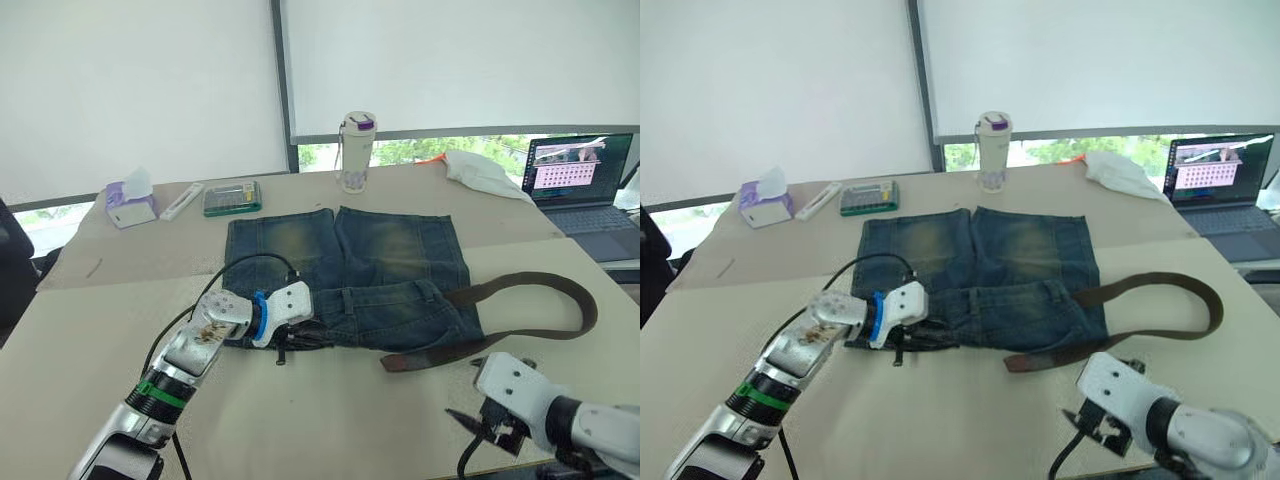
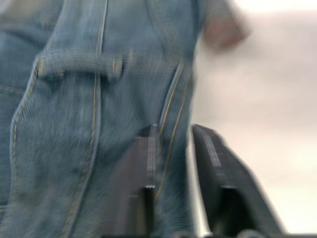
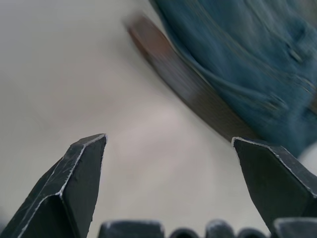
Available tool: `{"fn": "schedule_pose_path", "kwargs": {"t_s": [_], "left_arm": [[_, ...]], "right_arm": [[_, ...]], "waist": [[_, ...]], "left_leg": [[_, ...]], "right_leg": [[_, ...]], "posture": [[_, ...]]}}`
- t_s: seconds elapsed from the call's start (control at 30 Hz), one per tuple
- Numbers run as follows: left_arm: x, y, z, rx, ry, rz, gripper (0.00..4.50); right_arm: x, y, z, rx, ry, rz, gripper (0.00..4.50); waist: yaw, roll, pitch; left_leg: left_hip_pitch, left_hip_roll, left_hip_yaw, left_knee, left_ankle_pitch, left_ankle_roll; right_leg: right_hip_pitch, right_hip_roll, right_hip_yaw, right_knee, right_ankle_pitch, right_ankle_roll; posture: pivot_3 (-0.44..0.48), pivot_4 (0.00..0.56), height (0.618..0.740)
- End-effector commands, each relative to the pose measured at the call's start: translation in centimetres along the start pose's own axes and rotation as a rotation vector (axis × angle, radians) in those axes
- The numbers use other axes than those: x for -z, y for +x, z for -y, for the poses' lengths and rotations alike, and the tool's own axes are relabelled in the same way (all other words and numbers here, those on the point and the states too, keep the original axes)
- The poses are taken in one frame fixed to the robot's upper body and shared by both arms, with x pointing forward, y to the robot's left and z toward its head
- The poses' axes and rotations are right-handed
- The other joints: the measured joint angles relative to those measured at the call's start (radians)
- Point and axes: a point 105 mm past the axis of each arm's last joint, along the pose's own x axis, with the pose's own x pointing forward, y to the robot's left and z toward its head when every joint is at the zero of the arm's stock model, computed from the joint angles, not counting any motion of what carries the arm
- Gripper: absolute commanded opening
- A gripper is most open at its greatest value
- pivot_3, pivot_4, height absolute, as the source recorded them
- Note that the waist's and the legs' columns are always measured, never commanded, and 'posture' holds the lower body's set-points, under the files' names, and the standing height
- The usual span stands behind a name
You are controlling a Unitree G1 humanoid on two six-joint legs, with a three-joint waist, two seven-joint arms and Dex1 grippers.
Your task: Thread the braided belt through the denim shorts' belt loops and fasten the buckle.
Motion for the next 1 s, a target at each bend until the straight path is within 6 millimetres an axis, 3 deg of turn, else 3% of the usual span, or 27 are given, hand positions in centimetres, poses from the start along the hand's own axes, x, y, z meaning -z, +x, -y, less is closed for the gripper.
{"fn": "schedule_pose_path", "kwargs": {"t_s": [0.03,0.27,0.37,0.5,0.7,0.73,0.87,1.0], "left_arm": [[-2.2,-1.4,0.6,-0.029,0.011,0.099,2.66],[-1.9,-1.6,1.5,-0.111,-0.014,0.114,2.66],[-1.8,-1.2,1.7,-0.143,-0.015,0.121,2.71],[-1.6,-1.1,1.6,-0.178,-0.018,0.122,2.71],[-1.9,-1.1,1.1,-0.197,-0.055,0.167,2.71],[-1.9,-1.1,1.2,-0.193,-0.06,0.172,2.71],[-2.2,-0.9,1.1,-0.184,-0.164,0.259,2.71],[-2.8,-1.0,1.8,-0.091,-0.304,0.34,2.71]], "right_arm": [[0.3,0.8,0.8,0.024,-0.092,-0.032,4.5],[1.9,2.7,3.2,0.094,-0.214,-0.146,4.5],[1.8,3.9,4.0,0.113,-0.251,-0.154,3.68],[1.6,4.8,4.0,0.093,-0.282,-0.143,2.25],[1.1,4.7,3.5,0.043,-0.241,-0.111,0.18],[0.9,4.7,3.4,0.035,-0.229,-0.102,0.02],[-1.3,3.7,2.3,-0.021,-0.092,0.019,0.02],[-5.2,1.7,1.0,-0.15,0.087,0.227,0.02]], "waist": [[0.002,0.0,0.0],[0.001,0.0,0.0],[0.001,-0.002,0.0],[0.001,-0.002,-0.001],[0.001,-0.002,-0.001],[0.001,-0.001,-0.001],[0.002,-0.002,-0.001],[0.0,-0.001,-0.001]], "left_leg": [[0.0,0.001,0.0,0.0,0.0,0.0],[0.0,0.001,0.0,0.0,0.0,-0.001],[0.0,0.001,0.0,0.0,0.001,-0.001],[0.001,0.001,0.0,0.0,0.001,-0.001],[0.001,0.001,0.0,0.0,0.001,-0.001],[0.001,0.001,0.0,0.0,0.001,-0.001],[0.0,0.001,0.0,0.0,0.001,-0.001],[0.0,0.001,0.0,0.0,0.001,-0.001]], "right_leg": [[0.0,-0.001,0.0,0.0,0.0,0.0],[0.001,-0.001,0.0,0.0,0.0,0.0],[0.001,-0.002,0.0,-0.001,0.0,0.0],[0.001,-0.002,0.001,-0.001,0.0,-0.001],[0.001,-0.002,0.0,-0.001,0.0,-0.001],[0.001,-0.002,0.001,-0.001,0.0,-0.001],[0.0,-0.002,0.0,0.0,0.0,-0.001],[0.0,-0.001,0.001,0.0,0.0,-0.001]], "posture": [[0.0,0.15,0.74],[0.0,0.15,0.74],[0.0,0.15,0.74],[0.0,0.15,0.74],[0.0,0.15,0.74],[0.0,0.15,0.74],[0.0,0.15,0.74],[0.0,0.15,0.74]]}}
